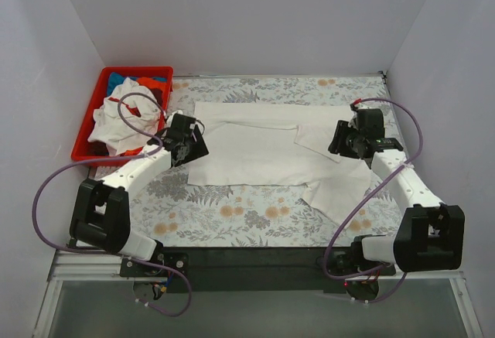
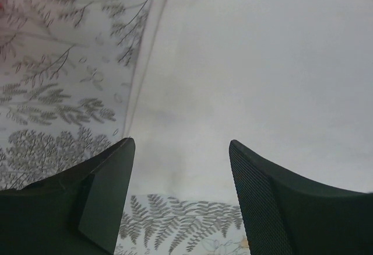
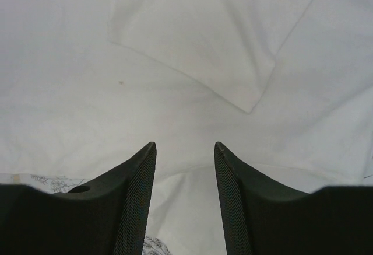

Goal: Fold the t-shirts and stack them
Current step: Fold the tshirt

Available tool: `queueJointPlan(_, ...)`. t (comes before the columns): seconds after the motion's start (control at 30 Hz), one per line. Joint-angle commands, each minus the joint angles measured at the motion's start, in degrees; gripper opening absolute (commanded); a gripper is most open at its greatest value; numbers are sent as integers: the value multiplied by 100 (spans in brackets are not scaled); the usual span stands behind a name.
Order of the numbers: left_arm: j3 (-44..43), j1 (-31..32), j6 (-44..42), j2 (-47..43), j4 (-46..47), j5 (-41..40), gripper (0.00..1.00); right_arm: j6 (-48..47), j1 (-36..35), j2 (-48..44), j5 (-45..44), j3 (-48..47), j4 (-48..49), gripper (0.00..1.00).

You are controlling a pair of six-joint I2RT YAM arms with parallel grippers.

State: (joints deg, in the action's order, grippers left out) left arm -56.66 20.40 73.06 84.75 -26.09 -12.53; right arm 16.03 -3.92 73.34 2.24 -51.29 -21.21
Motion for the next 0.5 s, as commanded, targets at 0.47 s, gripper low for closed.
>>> queueJointPlan(0.47, 1404, -36, 929, -451, -292, -188, 54, -417, -671, -250, 198, 593, 82, 50)
